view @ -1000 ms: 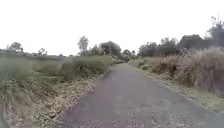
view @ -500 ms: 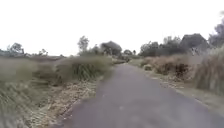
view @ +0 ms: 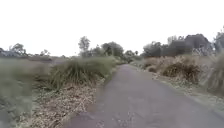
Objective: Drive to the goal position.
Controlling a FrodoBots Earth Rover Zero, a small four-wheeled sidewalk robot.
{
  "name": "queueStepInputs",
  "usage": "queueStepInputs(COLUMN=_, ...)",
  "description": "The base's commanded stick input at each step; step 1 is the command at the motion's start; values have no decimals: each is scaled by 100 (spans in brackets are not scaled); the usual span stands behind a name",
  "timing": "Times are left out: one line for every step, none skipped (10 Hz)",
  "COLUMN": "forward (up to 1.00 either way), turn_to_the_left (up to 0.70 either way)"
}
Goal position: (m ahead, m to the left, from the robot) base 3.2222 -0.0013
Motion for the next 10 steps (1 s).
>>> queueStepInputs(forward=85, turn_to_the_left=0)
queueStepInputs(forward=85, turn_to_the_left=0)
queueStepInputs(forward=85, turn_to_the_left=-1)
queueStepInputs(forward=85, turn_to_the_left=-7)
queueStepInputs(forward=85, turn_to_the_left=-12)
queueStepInputs(forward=85, turn_to_the_left=-18)
queueStepInputs(forward=85, turn_to_the_left=-23)
queueStepInputs(forward=85, turn_to_the_left=-28)
queueStepInputs(forward=85, turn_to_the_left=-34)
queueStepInputs(forward=85, turn_to_the_left=-34)
